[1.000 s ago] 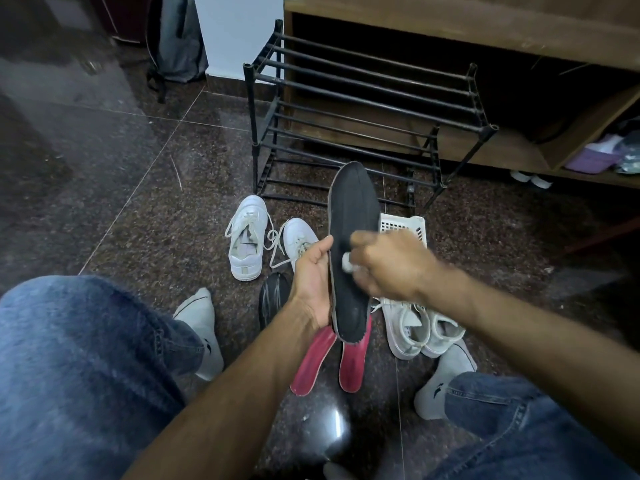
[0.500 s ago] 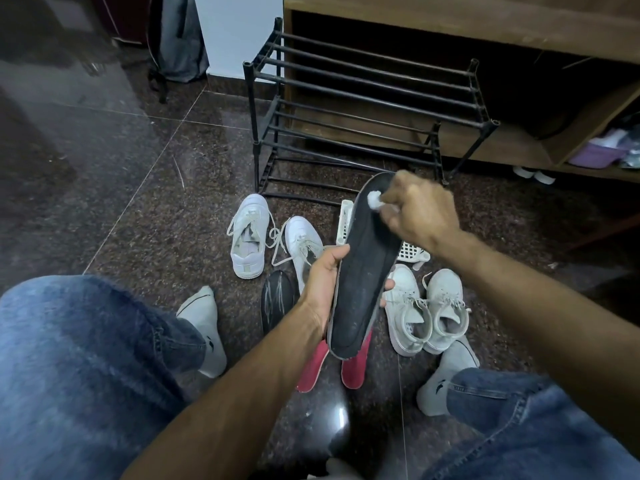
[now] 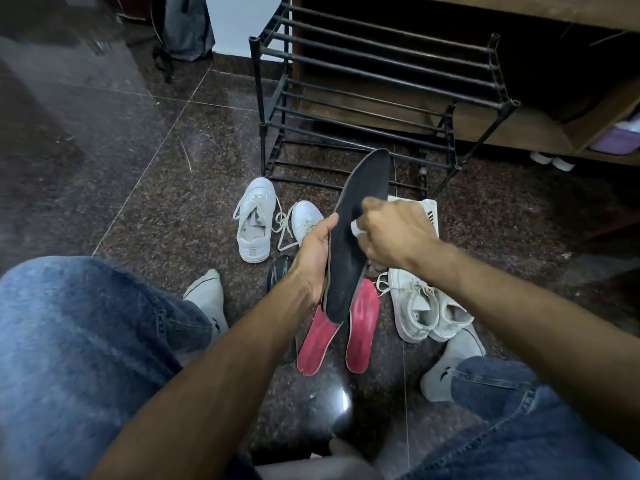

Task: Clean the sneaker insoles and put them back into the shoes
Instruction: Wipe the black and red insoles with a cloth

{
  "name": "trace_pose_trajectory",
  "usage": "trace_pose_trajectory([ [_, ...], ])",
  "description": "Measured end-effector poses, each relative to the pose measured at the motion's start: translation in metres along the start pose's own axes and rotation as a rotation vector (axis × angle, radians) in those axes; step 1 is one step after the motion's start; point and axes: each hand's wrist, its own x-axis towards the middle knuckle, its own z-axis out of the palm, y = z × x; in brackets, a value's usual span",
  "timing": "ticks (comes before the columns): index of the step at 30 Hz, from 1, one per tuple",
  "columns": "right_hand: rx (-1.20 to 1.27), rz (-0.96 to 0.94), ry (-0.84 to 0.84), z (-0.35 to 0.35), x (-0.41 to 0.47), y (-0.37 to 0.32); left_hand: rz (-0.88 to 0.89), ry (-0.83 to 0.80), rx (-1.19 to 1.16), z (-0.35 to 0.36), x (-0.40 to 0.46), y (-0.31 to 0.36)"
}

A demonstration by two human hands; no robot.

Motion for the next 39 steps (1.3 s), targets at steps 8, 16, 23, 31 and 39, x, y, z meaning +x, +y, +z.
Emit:
trace_pose_trajectory([
  [8,-0.034,-0.432,-0.038,0.03,-0.048,-0.019,-0.001,0.019,-0.088,-0.014,-0.001,0.004],
  [16,0.344,-0.182,0.201,0.01,-0.045,0.0,0.046,-0.058,-0.109,-0.014,-0.006,0.028],
  [23,0.557,0.026,0.201,0.009,-0.031,-0.008,0.093,-0.071,-0.105,-0.01,-0.006,0.023],
  [31,0.786,-0.067,0.079,0.021,-0.05,-0.041,0.133,-0.062,-0.322,-0.02,-0.002,0.018],
  [39,0.402,-0.057,0.117,0.006,-0.008,-0.021,0.177,-0.023,-0.292,-0.013,0.002,0.012],
])
